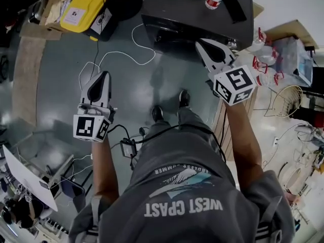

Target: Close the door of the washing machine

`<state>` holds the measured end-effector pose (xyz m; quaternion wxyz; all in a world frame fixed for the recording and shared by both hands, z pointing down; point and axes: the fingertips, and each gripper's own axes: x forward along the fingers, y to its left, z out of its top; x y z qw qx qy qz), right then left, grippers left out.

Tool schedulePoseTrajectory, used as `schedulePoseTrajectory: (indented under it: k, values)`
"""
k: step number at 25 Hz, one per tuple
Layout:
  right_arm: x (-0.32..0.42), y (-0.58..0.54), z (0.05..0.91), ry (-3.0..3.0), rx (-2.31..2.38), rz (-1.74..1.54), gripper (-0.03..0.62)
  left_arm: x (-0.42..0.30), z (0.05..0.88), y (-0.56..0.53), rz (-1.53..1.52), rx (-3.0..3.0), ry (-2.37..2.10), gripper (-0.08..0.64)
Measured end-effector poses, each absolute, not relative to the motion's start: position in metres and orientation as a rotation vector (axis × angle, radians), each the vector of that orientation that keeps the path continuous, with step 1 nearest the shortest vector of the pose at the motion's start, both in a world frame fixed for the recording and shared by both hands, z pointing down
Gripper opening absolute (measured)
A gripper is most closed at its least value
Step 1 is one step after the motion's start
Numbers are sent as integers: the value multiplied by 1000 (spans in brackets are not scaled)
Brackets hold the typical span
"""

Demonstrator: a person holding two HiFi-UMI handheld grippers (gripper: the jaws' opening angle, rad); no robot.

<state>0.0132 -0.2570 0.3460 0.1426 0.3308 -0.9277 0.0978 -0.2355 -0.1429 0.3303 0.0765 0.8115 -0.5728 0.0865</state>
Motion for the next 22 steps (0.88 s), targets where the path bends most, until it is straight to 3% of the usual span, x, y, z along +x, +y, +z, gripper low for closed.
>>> schedulePoseTrajectory:
  k: [11,22]
  values:
    - [43,-175,206,-2858,1097,130,28,-239,276,-125,224,2568,-1717,18]
    - [69,-135,188,-2850,1232,130,28,-237,259,-108,176,2635,-1700,18]
